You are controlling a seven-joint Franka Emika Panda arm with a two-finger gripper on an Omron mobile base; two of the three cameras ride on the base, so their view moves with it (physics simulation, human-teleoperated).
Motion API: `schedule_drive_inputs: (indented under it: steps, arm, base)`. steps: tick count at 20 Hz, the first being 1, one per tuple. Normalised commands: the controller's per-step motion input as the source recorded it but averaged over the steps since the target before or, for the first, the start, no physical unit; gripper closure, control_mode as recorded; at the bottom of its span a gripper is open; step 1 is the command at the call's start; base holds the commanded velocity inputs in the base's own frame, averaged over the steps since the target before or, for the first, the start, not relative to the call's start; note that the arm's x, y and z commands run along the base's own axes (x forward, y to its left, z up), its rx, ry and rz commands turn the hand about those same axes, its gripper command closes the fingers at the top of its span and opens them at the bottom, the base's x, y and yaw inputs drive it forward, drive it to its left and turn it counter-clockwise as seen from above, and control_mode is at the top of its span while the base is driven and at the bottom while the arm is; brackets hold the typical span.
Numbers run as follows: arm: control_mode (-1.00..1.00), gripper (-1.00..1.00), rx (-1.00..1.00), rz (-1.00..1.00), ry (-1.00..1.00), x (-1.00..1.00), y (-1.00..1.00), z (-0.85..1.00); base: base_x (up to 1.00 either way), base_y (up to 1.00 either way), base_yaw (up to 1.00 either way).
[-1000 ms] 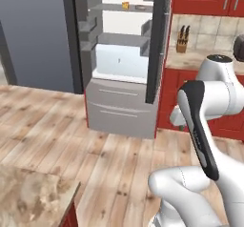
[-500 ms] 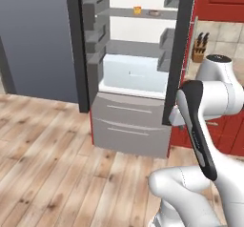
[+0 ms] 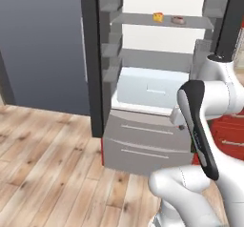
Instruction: Take the cheese, steak, and lemon wedge from the fridge and place them on the plate on the dining counter to create an appetizer plate.
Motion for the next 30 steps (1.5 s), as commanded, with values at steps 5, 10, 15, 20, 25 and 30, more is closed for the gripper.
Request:
schedule_drive_inputs:
  steps: [5, 10, 15, 20, 25, 30]
  arm:
    - [1.0, -1.0, 0.0, 0.0, 0.0, 0.0, 0.0, 0.0]
    - [1.0, -1.0, 0.0, 0.0, 0.0, 0.0, 0.0, 0.0]
    - [1.0, -1.0, 0.0, 0.0, 0.0, 0.0, 0.0, 0.0]
    - [1.0, -1.0, 0.0, 0.0, 0.0, 0.0, 0.0, 0.0]
    - [1.0, -1.0, 0.0, 0.0, 0.0, 0.0, 0.0, 0.0]
    - [1.0, -1.0, 0.0, 0.0, 0.0, 0.0, 0.0, 0.0]
  base:
    - [0.87, 0.13, -0.1]
    - [0.49, -0.05, -0.19]
    - [0.57, 0.02, -0.23]
    - [0.63, 0.19, -0.26]
    - [0.62, 0.38, -0.31]
    - [0.61, 0.48, -0.31]
